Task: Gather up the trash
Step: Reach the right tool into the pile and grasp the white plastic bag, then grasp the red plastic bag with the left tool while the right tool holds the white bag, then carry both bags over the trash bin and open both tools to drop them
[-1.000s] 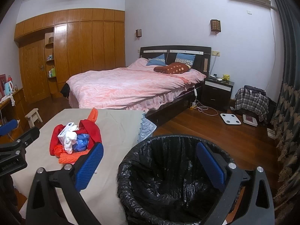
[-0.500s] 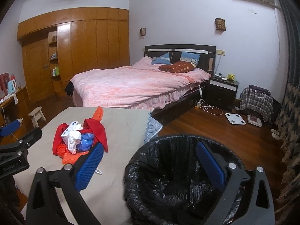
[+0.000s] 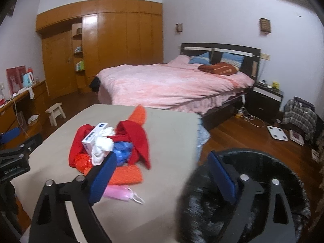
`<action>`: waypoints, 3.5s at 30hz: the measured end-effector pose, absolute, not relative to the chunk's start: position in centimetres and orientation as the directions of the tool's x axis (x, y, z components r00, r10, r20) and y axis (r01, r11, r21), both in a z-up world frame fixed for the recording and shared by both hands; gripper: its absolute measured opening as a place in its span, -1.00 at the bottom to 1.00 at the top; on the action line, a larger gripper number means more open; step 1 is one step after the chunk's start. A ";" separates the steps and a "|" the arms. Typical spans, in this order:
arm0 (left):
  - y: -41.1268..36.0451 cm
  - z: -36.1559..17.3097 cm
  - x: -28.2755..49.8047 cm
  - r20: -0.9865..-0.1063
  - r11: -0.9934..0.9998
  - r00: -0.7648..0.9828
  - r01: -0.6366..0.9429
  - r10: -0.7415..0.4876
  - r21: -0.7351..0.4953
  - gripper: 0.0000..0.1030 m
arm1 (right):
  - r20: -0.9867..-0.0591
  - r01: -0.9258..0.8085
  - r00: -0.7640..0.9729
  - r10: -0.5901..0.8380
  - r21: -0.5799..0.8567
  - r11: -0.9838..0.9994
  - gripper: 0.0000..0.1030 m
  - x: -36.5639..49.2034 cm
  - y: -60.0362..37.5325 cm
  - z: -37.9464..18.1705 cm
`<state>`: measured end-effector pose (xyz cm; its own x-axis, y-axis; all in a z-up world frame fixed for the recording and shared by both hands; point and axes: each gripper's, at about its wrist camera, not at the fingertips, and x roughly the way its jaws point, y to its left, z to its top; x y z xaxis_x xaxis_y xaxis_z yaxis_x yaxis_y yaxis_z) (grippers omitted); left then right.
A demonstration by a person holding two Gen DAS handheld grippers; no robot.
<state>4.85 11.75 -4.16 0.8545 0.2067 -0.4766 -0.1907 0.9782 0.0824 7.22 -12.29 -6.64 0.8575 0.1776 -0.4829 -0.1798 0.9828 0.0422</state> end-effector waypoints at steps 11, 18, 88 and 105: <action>16.1 -6.8 8.5 -0.492 0.965 0.830 -0.238 0.262 0.112 0.90 | -0.522 -0.337 0.792 0.317 0.060 0.940 0.35 12.9 -4.0 -9.8; 17.8 -8.3 8.9 -0.520 0.961 0.810 -0.254 0.271 0.106 0.86 | -0.564 -0.402 0.746 0.355 0.044 0.915 0.02 14.7 -0.6 -11.7; 4.0 -6.1 9.2 -0.513 0.991 0.851 0.133 -0.113 0.002 -0.51 | -0.490 -0.250 0.828 0.273 0.113 0.962 -0.50 8.4 -14.7 -6.5; -8.2 -7.5 9.2 -0.549 0.913 0.756 0.407 -0.355 -0.030 -0.51 | -0.538 0.093 0.842 -0.035 0.081 0.992 -0.50 5.2 -28.3 -8.1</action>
